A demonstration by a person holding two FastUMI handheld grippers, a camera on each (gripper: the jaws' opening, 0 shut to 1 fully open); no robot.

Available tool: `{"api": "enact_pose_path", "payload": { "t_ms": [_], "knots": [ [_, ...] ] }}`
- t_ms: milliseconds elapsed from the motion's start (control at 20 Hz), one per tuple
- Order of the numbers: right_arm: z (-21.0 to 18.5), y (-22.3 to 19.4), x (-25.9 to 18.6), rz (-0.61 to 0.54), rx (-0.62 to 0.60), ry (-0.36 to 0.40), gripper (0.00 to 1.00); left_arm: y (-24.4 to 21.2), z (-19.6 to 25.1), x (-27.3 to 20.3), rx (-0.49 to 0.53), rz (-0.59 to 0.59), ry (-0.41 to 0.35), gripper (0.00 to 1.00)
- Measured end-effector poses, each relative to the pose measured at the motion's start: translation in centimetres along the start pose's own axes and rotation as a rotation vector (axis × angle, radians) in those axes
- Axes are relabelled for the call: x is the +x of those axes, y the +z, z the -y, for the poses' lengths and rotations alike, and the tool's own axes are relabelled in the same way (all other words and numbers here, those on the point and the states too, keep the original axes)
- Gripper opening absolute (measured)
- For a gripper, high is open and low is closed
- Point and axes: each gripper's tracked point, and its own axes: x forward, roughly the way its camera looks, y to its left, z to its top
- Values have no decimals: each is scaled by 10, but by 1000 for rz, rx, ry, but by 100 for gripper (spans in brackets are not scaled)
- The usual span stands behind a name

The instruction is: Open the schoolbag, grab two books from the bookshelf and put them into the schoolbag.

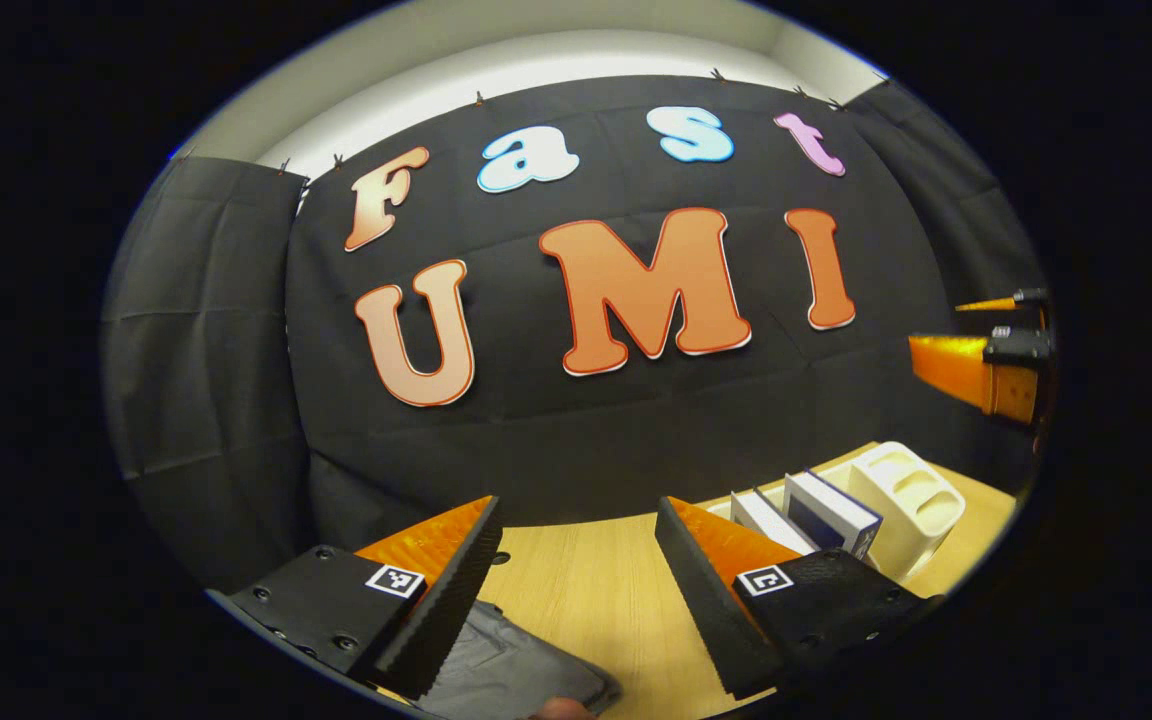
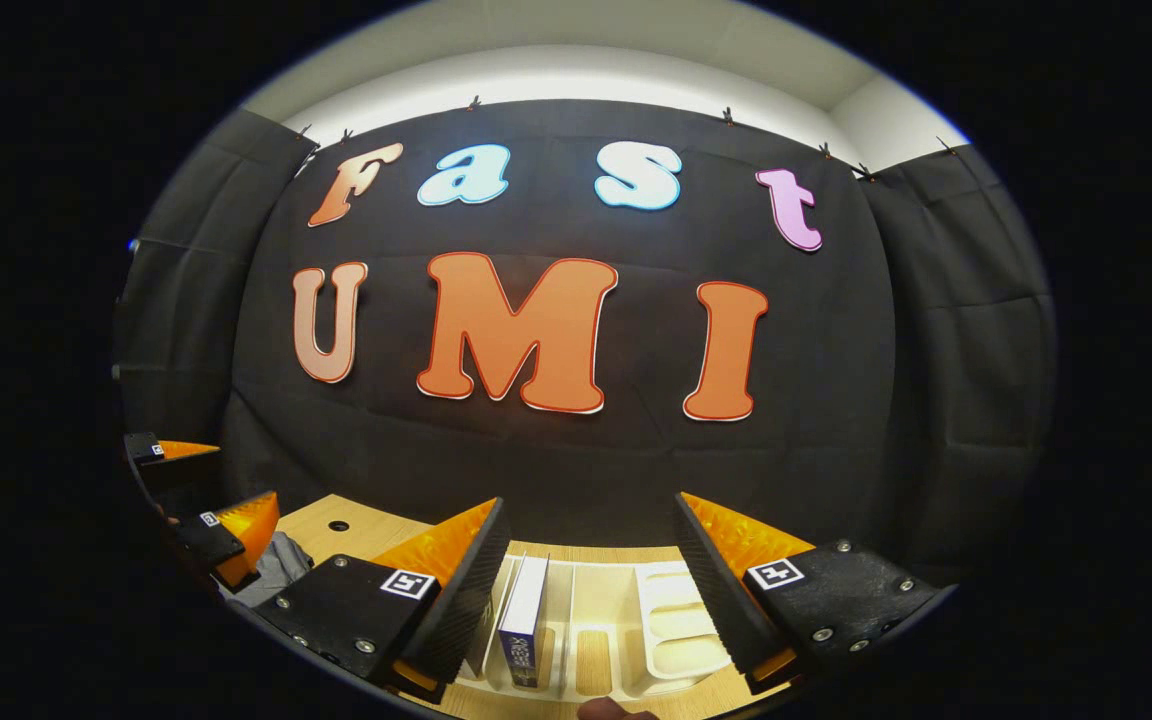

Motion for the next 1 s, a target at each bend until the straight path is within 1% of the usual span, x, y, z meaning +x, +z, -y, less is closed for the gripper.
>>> {"api": "enact_pose_path", "payload": {
  "t_ms": [100, 250, 450, 750, 850, 1000],
  "knots": [
    [4, -2, 2, 1, -11, -1, 98, -21, 6, -2, -12, -58, -18, 98],
    [13, -5, 5, 6, -17, -3, 97, -48, -1, -8, 32, -116, 14, 97],
    [15, -16, 7, -11, -8, 21, 97, -79, 3, -17, 167, -142, 29, 98],
    [18, -30, 7, -31, 0, 61, 97, -140, -7, -34, 359, -240, 83, 97],
    [20, -34, 7, -36, -4, 73, 97, -158, -3, -39, 381, -279, 65, 97],
    [26, -36, 9, -35, -3, 77, 98, -176, -5, -47, 426, -320, 71, 97]
  ]
}}
